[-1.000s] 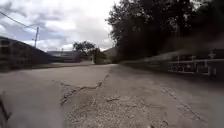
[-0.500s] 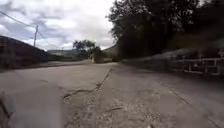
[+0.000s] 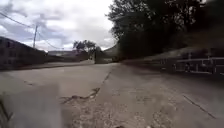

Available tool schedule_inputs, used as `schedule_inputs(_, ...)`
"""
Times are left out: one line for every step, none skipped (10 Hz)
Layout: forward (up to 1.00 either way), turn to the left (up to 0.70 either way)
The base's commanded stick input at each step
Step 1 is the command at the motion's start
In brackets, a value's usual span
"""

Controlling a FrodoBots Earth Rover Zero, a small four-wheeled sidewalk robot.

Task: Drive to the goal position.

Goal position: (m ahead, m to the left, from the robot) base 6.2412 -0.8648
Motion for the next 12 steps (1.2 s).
schedule_inputs(0.7, 0.0)
schedule_inputs(0.7, 0.0)
schedule_inputs(0.7, 0.0)
schedule_inputs(0.7, 0.0)
schedule_inputs(0.7, 0.0)
schedule_inputs(0.7, 0.0)
schedule_inputs(0.7, 0.0)
schedule_inputs(0.7, 0.0)
schedule_inputs(0.7, 0.0)
schedule_inputs(0.7, 0.0)
schedule_inputs(0.7, 0.0)
schedule_inputs(0.7, 0.0)
